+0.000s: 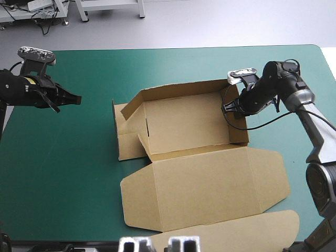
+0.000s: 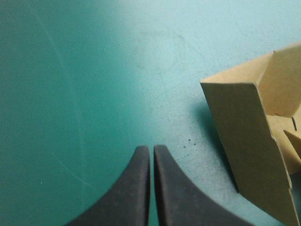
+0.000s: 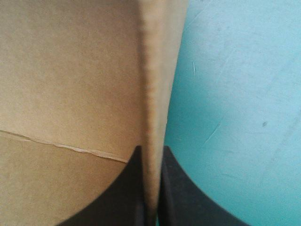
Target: Fold the box
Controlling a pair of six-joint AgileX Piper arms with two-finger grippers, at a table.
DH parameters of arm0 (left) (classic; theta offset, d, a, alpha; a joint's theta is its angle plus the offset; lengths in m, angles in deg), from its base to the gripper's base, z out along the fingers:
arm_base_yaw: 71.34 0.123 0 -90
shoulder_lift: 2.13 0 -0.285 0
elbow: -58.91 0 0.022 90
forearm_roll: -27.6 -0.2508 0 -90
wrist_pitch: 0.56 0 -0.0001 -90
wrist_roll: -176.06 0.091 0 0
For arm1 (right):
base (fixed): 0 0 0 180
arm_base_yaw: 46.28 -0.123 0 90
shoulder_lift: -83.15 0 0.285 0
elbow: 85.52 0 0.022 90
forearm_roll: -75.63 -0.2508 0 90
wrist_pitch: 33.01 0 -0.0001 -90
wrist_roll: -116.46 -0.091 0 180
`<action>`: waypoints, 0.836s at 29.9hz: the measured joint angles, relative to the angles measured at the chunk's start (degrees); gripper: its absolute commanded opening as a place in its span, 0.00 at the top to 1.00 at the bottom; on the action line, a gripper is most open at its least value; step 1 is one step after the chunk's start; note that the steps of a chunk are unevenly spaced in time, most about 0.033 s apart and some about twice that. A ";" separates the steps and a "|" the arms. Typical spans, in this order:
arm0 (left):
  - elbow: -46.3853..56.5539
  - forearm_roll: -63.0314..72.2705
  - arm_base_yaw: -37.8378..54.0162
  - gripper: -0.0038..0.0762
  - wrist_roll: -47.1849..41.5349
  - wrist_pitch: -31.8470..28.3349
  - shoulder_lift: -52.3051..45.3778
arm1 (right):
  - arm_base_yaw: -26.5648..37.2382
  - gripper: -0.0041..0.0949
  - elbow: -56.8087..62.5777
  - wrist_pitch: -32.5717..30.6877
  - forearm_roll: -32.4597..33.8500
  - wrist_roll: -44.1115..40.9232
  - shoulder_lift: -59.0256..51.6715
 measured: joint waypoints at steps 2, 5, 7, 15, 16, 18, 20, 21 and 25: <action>0.00 0.06 0.00 0.94 0.00 0.04 0.00 | 0.06 0.98 -0.39 0.11 -0.25 -0.37 0.85; 0.00 0.17 0.00 0.94 0.00 0.27 0.00 | 0.13 0.96 -0.82 1.68 -0.54 -0.54 2.15; 0.00 0.17 0.00 0.94 0.00 0.49 0.00 | 0.20 0.89 -0.87 2.58 -0.93 -0.54 2.71; 0.00 0.17 0.00 0.94 0.00 0.74 0.13 | 0.19 0.34 0.31 -2.17 -0.65 2.55 4.62; 0.00 0.17 0.00 0.94 0.00 0.74 0.13 | 0.19 0.31 0.36 -2.45 -0.73 2.79 4.63; 0.00 0.17 0.00 0.94 0.00 0.74 0.14 | 0.19 0.30 0.36 -2.76 -0.91 2.78 4.63; 0.00 0.17 0.00 0.94 0.00 0.74 0.14 | 0.19 0.30 0.25 -2.91 -0.91 2.60 4.63; 0.00 0.17 0.00 0.94 0.00 0.74 0.19 | 0.19 0.30 0.12 -2.94 -0.91 2.31 4.63; 0.00 0.32 0.00 0.94 0.00 0.69 0.19 | 0.19 0.30 -2.05 -3.17 -0.91 1.38 3.51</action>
